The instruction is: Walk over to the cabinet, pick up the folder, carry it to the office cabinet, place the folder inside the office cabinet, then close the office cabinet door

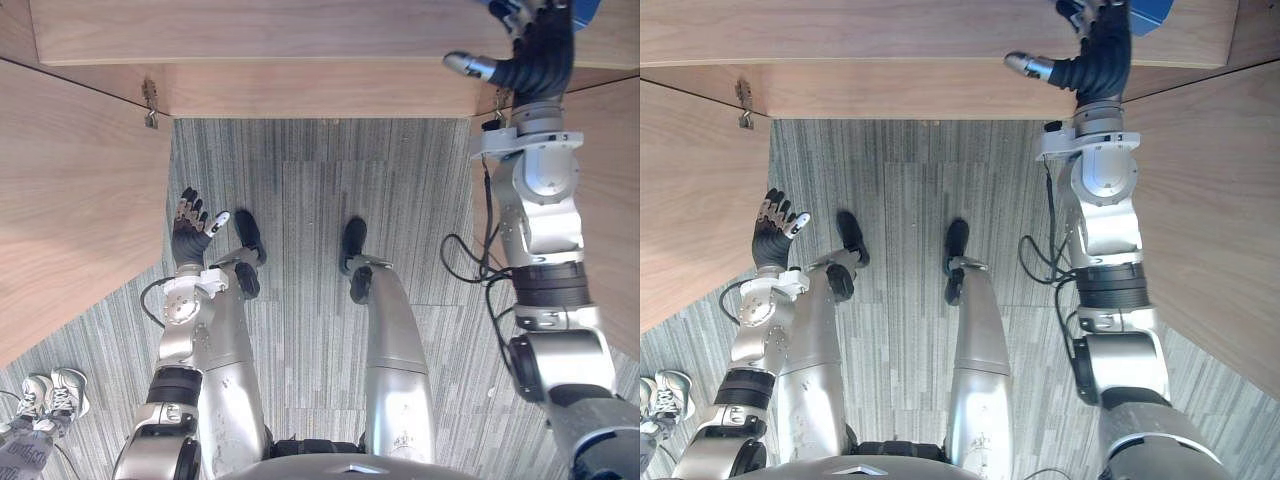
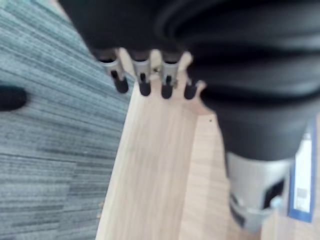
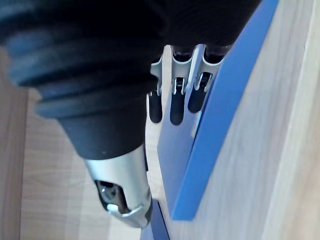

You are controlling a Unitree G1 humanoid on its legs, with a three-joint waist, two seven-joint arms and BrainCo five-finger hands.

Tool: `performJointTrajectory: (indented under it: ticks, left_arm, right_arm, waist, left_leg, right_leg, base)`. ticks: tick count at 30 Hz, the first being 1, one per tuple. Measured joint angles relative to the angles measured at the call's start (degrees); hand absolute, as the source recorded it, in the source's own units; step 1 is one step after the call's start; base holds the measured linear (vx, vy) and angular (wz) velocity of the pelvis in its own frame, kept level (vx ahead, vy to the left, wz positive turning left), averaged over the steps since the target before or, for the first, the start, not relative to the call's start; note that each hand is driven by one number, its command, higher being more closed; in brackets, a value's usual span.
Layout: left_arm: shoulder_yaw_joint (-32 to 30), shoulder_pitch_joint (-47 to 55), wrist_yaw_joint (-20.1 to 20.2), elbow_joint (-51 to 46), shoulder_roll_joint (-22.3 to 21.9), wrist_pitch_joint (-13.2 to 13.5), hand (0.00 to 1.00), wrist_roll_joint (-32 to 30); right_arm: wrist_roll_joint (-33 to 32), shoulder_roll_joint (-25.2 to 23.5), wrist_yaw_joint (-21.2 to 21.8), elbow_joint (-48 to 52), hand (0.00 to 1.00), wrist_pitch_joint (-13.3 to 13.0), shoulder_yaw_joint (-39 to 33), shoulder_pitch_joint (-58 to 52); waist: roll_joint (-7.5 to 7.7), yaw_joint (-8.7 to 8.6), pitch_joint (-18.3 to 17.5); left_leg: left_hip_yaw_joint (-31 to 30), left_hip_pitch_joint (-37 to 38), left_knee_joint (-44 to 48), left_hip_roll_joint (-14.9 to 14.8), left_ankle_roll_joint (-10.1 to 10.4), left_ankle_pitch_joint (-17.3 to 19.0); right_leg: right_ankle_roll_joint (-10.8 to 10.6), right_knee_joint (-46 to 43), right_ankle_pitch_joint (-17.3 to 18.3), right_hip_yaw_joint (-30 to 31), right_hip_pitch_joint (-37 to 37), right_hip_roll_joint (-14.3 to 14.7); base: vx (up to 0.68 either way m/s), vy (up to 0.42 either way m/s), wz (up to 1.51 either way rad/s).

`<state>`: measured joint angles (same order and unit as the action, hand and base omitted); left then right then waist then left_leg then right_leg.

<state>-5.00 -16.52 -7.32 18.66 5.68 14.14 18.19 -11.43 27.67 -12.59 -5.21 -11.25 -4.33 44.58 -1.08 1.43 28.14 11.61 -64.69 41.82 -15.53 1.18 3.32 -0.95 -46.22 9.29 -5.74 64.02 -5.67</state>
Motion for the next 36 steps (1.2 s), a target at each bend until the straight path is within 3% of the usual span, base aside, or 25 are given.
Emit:
performJointTrajectory:
  ticks: [7, 15, 29, 36]
  left_arm:
    - [0.0, -2.6, -1.5, 0.2, -1.6, 0.0, 0.0, -1.2]
    - [-0.2, -3.2, -2.9, 1.2, -1.6, -0.1, 0.0, -1.6]
    - [-0.4, -5.4, -3.7, 2.9, -1.7, -0.1, 0.0, -1.6]
    - [-0.4, -5.7, -3.8, 5.0, -1.3, -0.1, 0.0, -1.6]
  right_arm:
    - [5.9, -7.3, -7.5, 0.0, 1.0, 0.0, -3.3, 0.0]
    - [9.3, -11.0, -11.5, -0.5, 1.0, 0.2, -4.2, 0.9]
    - [9.6, -11.2, -11.6, -9.0, 1.0, 0.5, -2.2, 7.6]
    - [9.6, -8.4, -11.2, -13.7, 1.0, 1.5, 1.9, 12.7]
  waist:
    - [0.0, 0.06, 0.0]
    - [0.0, 0.44, 0.0]
    - [-0.01, 1.23, 0.0]
    - [-0.01, 1.46, 0.0]
  left_leg:
    - [0.0, -0.1, -0.2, 0.0, 0.0, -0.1]
    - [-0.2, -2.4, 1.2, -0.3, -0.1, -0.1]
    - [-0.6, -6.0, 3.3, -0.8, -0.2, 0.3]
    - [-1.3, -8.1, 4.6, -0.9, -0.4, 0.1]
  right_leg:
    - [0.1, -0.1, -0.1, 0.0, 0.3, 0.0]
    - [0.1, -1.4, -0.1, 0.1, 2.6, 0.1]
    - [0.4, -3.8, 0.3, 0.1, 6.3, 0.1]
    - [0.8, -5.4, 0.6, -0.3, 8.0, -0.1]
  base:
    - [0.0, 0.0, 0.0]
    - [0.0, 0.0, 0.0]
    - [0.0, -0.001, 0.0]
    - [0.0, 0.0, 0.0]
